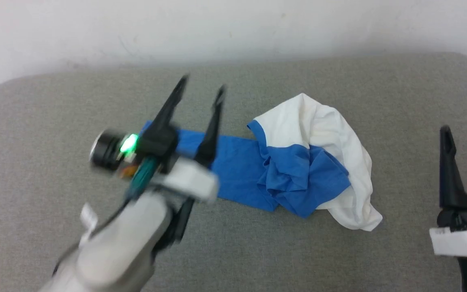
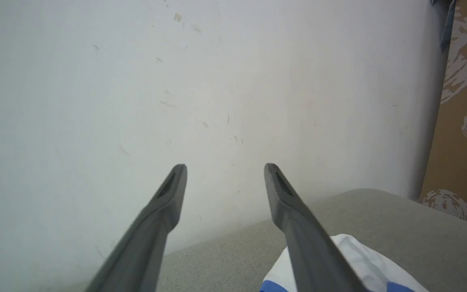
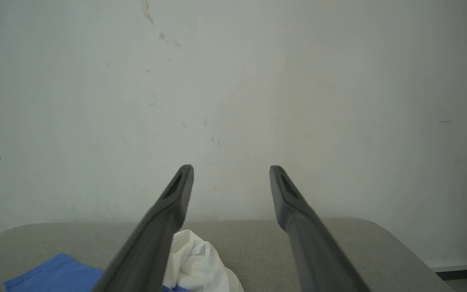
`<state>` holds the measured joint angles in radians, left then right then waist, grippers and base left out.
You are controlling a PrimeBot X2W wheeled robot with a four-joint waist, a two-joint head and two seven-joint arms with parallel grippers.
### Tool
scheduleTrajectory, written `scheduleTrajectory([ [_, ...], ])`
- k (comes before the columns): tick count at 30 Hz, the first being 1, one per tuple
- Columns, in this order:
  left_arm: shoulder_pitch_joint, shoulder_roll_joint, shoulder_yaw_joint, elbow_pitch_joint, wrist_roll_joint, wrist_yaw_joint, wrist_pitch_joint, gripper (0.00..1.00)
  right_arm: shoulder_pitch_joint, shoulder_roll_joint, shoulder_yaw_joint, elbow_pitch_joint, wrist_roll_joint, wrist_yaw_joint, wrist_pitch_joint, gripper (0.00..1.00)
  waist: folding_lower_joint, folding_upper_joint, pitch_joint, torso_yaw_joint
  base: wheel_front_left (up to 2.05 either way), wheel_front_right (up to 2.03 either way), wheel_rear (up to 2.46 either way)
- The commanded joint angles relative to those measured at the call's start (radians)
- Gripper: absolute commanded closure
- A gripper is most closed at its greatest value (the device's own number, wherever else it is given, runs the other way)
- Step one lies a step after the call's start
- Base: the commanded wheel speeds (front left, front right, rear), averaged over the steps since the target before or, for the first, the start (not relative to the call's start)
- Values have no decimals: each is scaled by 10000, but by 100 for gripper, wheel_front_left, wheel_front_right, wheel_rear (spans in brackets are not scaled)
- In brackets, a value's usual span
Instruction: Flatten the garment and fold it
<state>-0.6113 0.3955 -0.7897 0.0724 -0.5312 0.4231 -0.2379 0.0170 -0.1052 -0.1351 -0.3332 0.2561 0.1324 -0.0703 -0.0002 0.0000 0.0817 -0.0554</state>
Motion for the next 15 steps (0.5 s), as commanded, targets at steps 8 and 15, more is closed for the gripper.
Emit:
scheduleTrajectory([
  [8,4357,842,1090,-2883,783,2264,-231,0,957,264,-181,88,-53,-17,96,0,2,0,91,16,0,0,0],
  [15,6041,259,1691,-3087,1843,1976,-236,0,1083,96,-32,867,214,-17,30,0,2,0,261,377,0,0,0],
])
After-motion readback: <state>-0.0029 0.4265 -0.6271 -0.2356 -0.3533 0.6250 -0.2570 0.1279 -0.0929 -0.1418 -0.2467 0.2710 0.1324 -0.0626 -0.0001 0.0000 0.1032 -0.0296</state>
